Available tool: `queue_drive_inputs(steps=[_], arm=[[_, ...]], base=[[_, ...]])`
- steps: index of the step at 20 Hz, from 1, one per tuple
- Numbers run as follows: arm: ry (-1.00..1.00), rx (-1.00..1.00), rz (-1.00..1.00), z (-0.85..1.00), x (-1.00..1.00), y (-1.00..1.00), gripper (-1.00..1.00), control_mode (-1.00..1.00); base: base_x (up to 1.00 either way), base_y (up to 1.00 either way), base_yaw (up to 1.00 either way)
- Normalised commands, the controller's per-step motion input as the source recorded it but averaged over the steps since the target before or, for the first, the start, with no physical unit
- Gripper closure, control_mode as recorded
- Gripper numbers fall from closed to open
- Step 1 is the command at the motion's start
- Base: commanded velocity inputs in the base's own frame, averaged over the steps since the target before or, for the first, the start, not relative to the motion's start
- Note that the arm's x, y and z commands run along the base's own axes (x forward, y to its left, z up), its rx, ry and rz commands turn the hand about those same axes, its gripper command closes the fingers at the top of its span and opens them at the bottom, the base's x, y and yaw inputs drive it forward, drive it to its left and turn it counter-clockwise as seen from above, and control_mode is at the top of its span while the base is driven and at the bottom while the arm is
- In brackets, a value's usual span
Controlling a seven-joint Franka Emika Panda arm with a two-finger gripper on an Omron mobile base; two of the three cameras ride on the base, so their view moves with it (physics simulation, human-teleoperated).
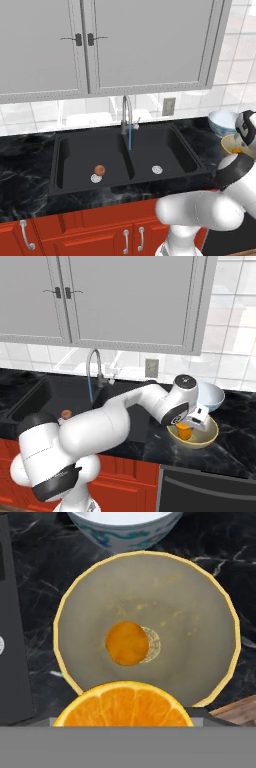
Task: Pick the oranges from the sink and place them in one bowl. Place the onion in the other bowl. Then turn off the sink faucet.
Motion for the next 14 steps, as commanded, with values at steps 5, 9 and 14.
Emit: queue_drive_inputs(steps=[5, 9, 14], arm=[[0.0, 0.0, 0.0, -0.11, 0.22, -0.15, 1.0, -1.0], [0.0, 0.0, 0.0, -0.17, 0.35, -0.01, 1.0, -1.0], [0.0, 0.0, 0.0, -0.16, 0.35, -0.04, 1.0, -1.0]], base=[[0.0, 0.0, 0.0], [0.0, 0.0, 0.0], [0.0, 0.0, 0.0]])
